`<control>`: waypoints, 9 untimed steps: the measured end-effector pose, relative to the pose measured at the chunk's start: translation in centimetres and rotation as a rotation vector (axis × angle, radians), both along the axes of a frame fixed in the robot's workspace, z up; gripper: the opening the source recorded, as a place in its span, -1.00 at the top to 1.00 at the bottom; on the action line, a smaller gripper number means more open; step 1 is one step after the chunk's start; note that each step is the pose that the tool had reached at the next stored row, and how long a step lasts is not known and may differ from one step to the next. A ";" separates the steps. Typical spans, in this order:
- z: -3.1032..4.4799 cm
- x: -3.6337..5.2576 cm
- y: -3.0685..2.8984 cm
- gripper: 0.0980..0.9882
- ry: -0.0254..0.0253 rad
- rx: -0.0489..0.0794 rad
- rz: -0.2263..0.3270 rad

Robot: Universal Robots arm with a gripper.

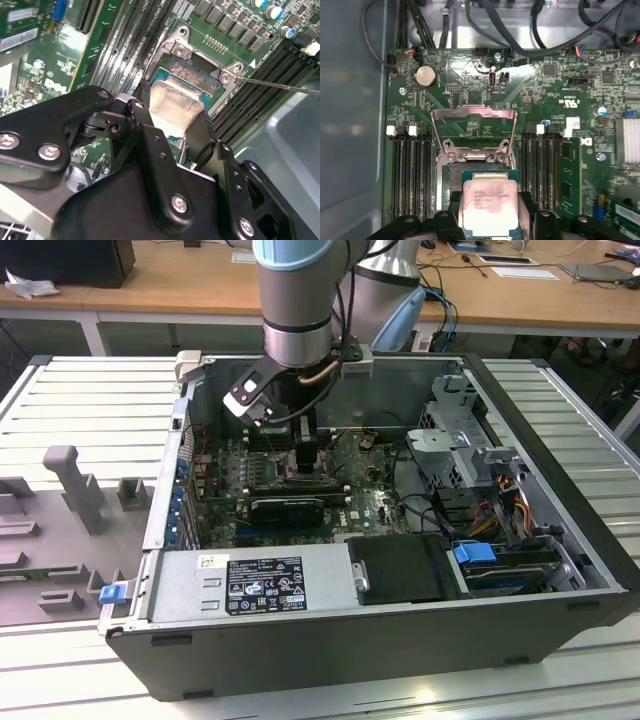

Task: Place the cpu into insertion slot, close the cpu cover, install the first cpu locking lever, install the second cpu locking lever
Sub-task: 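Place the cpu into insertion slot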

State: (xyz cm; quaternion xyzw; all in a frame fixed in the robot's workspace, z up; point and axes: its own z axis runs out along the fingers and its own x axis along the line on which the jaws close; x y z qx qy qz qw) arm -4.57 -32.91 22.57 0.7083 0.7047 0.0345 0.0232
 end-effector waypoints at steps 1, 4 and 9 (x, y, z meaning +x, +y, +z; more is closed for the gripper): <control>-0.19 0.00 0.04 0.03 0.0000 0.000 0.000; -1.16 -0.12 0.21 0.03 0.0000 0.000 0.000; -1.69 -0.14 0.75 0.03 0.0000 0.000 -0.013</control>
